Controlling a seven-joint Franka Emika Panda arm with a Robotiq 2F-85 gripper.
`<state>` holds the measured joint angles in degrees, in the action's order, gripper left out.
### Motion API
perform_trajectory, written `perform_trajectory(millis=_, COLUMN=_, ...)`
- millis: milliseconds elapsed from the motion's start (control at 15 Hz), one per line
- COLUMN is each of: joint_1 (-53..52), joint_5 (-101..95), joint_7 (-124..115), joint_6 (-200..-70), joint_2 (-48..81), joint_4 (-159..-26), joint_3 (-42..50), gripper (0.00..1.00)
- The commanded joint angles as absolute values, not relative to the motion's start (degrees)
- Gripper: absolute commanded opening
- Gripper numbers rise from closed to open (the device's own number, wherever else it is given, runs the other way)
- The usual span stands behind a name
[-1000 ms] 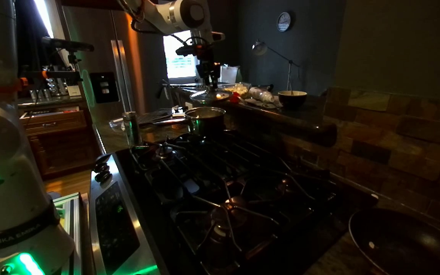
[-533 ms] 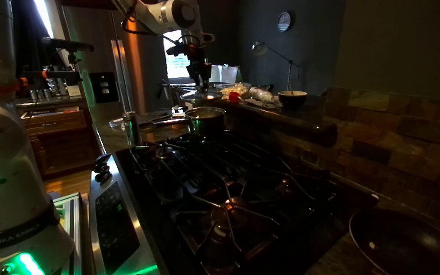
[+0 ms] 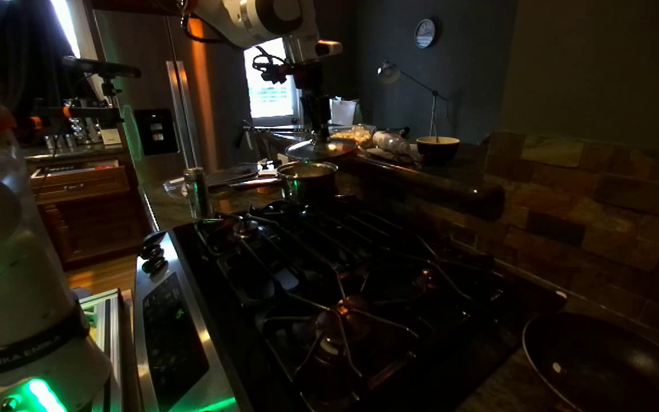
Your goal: Remove the glass lid from the pot, put it on the stove and move the pot to the top right stove plate
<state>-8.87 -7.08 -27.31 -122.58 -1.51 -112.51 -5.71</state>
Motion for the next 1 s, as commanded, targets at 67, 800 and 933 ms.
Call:
perform_trajectory(millis=67, joint_1=-4.48, joint_5=-3.10, joint_7=-33.28, joint_6=-129.07, joint_2=-10.15, joint_4=-124.44, joint_3=-3.93, gripper=0.23)
perform_trajectory(millis=800, joint_1=-0.06, joint_5=-3.92, joint_7=-45.96, joint_6=-129.45, joint_2=-14.26, joint_4=-136.74, joint_3=-5.54, gripper=0.23)
perform_trajectory(millis=933, joint_1=-0.52, joint_5=-3.65, joint_7=-47.49, joint_6=-128.99, joint_2=-14.62, joint_4=-138.13, joint_3=-6.49, gripper=0.23)
